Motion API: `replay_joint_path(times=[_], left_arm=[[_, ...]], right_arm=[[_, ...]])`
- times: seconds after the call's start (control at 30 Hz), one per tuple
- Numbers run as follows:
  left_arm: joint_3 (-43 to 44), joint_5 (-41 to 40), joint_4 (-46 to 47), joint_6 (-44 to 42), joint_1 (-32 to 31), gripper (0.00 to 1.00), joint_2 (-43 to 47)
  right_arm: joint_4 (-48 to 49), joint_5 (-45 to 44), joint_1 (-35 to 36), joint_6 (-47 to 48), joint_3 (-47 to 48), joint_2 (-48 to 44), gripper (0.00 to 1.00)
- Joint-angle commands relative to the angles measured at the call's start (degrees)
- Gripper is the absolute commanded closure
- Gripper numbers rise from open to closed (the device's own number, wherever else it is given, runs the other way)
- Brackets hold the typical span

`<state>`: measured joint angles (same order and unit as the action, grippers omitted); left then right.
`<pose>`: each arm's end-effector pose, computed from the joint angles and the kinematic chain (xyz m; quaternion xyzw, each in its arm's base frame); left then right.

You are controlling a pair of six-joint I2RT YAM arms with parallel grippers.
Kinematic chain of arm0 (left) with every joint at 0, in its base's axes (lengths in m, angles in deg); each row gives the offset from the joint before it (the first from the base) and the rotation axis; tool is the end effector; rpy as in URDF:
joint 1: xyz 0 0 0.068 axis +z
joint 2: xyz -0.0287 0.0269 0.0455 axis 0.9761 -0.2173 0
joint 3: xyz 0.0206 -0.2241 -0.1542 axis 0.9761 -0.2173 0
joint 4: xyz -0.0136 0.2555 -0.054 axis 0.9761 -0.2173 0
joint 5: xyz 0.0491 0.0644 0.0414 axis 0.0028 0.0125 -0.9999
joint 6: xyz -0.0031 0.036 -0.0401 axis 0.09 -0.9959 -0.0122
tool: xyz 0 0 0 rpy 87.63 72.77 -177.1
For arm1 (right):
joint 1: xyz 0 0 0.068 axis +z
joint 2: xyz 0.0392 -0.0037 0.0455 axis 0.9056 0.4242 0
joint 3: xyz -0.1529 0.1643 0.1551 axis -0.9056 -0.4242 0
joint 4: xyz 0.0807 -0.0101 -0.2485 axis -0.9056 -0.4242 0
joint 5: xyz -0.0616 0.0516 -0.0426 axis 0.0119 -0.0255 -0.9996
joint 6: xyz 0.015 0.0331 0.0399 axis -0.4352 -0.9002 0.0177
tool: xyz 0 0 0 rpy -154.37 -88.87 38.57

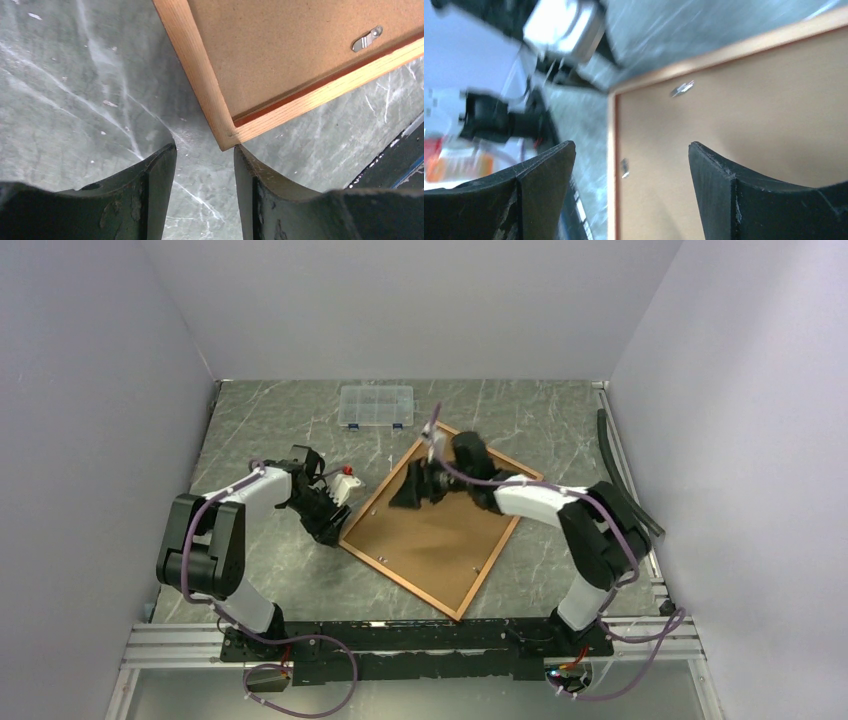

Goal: Put the photo into the frame

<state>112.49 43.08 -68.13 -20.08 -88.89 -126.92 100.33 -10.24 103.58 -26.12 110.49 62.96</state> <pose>0.2574 -0.0677 0.1585 0.4175 0.8792 -0.1977 0.1172 0.2670 0.2435 0.1872 -0.2483 0.7944 0.5073 0.2235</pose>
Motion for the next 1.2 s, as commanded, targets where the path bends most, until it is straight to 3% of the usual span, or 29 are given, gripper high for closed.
replay_joint_path(times=[0.0,0.1,0.27,0.43,0.67,0.8,0.97,1.17], left_arm=[[0.3,-6.0,7.6,1.6,0.8,0.47,-3.5],[-0.2,-5.7,6.5,0.7,1.0,0.47,-3.5],[0.1,-6.7,5.1,0.3,0.9,0.47,-4.1],[2.7,-7.0,4.4,2.4,0.9,0.47,-7.6],[3.8,-8.4,5.1,3.1,0.9,0.48,-9.7],[4.7,-10.3,6.0,4.3,1.0,0.50,-10.2],[6.7,-14.2,9.5,5.8,1.3,0.52,-13.4],[12.0,-14.2,11.5,6.6,1.5,0.54,-19.3]], right_arm=[[-4.4,-14.1,-10.0,5.3,6.0,-5.3,0.11],[-8.6,-28.0,-17.4,6.5,9.9,-4.0,0.05],[-11.4,-39.0,-28.3,2.5,17.7,5.9,0.01],[-14.8,-34.0,-34.1,-1.5,25.9,16.4,0.01],[-17.1,-27.3,-36.3,-3.1,28.5,21.9,0.00],[-16.0,-23.0,-37.4,-6.1,24.2,20.0,0.02],[-13.2,-20.8,-35.8,-8.8,12.0,11.5,0.06],[-16.7,-27.9,-28.0,-11.5,-3.4,-3.3,0.07]])
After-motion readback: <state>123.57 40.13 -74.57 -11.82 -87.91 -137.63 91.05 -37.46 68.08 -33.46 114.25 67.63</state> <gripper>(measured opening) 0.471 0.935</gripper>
